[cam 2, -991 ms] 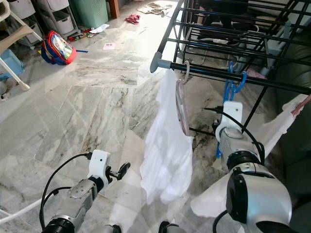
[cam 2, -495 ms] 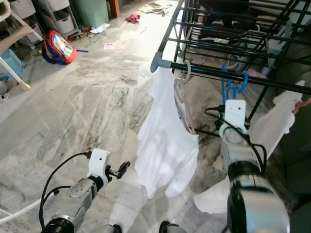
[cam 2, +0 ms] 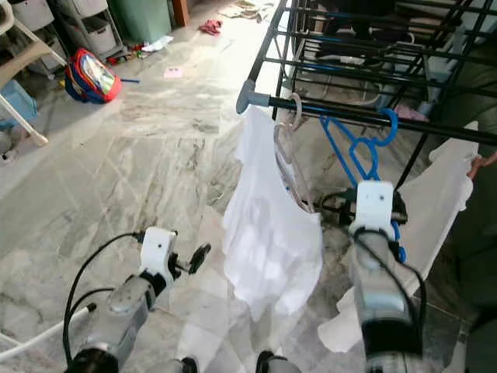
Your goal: Hang hanger
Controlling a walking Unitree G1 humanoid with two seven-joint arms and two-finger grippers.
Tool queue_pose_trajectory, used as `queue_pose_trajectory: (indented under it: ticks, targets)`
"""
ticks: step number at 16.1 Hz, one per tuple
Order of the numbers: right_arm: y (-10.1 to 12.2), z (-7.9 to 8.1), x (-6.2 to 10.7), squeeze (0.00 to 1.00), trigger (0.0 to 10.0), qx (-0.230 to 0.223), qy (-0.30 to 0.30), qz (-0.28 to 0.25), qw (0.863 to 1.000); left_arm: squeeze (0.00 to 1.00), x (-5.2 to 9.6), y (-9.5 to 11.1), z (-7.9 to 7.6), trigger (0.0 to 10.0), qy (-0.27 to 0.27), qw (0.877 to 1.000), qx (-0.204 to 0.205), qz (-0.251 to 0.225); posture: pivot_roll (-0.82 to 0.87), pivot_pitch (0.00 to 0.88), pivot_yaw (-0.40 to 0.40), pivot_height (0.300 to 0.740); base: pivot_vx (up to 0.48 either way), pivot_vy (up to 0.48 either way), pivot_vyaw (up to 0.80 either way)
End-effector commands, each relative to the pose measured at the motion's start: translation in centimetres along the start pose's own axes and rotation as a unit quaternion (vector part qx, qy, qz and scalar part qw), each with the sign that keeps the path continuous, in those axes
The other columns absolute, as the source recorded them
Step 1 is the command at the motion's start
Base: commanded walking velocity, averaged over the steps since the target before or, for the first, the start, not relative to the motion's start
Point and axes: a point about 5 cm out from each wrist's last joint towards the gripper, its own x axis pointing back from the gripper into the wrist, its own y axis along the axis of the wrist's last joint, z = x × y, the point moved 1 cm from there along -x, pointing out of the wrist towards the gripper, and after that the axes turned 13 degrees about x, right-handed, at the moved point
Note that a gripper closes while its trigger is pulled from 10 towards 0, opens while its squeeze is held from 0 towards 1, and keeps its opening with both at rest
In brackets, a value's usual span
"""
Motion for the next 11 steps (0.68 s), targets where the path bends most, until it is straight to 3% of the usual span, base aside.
queue_pose_trajectory:
  ticks: [1,4,7,8,9,10,11]
  targets:
    - [0.0,0.2,1.1,1.00,10.0,0.006,0.000,-0.005,1.000,0.00,0.5,-0.2,0.1,10.0,-0.004,1.000,-0.013,0.000,0.05,0.210,0.014,0.740,0.000,0.000,0.00]
    - [0.8,0.9,2.9,1.00,10.0,0.001,-0.004,-0.042,0.999,0.00,1.5,0.4,1.1,10.0,0.017,0.999,-0.030,-0.024,0.06,0.196,0.000,0.740,0.000,0.000,0.00]
    - [2.7,1.9,3.9,1.00,10.0,0.016,0.013,-0.091,0.996,0.00,2.0,2.9,2.0,10.0,0.055,0.994,-0.050,-0.082,0.10,0.191,0.007,0.740,0.000,0.000,0.00]
    - [3.7,2.3,4.5,0.81,10.0,0.038,0.022,-0.130,0.991,0.00,2.5,5.0,2.1,10.0,0.078,0.986,-0.076,-0.123,0.11,0.202,0.009,0.740,0.000,0.000,0.00]
    - [3.8,2.5,4.7,0.81,10.0,0.046,0.024,-0.136,0.989,0.00,2.7,5.3,2.1,10.0,0.084,0.984,-0.086,-0.132,0.11,0.202,0.009,0.740,0.000,0.000,0.00]
    - [4.1,2.8,4.9,0.00,10.0,0.050,0.027,-0.146,0.988,0.00,2.9,5.8,2.2,10.0,0.092,0.982,-0.090,-0.140,0.11,0.210,0.007,0.740,0.000,0.000,0.00]
    - [4.2,3.0,5.2,0.00,10.0,0.051,0.031,-0.153,0.986,0.00,3.0,6.0,2.2,10.0,0.096,0.980,-0.093,-0.146,0.11,0.207,0.007,0.740,0.000,0.000,0.00]
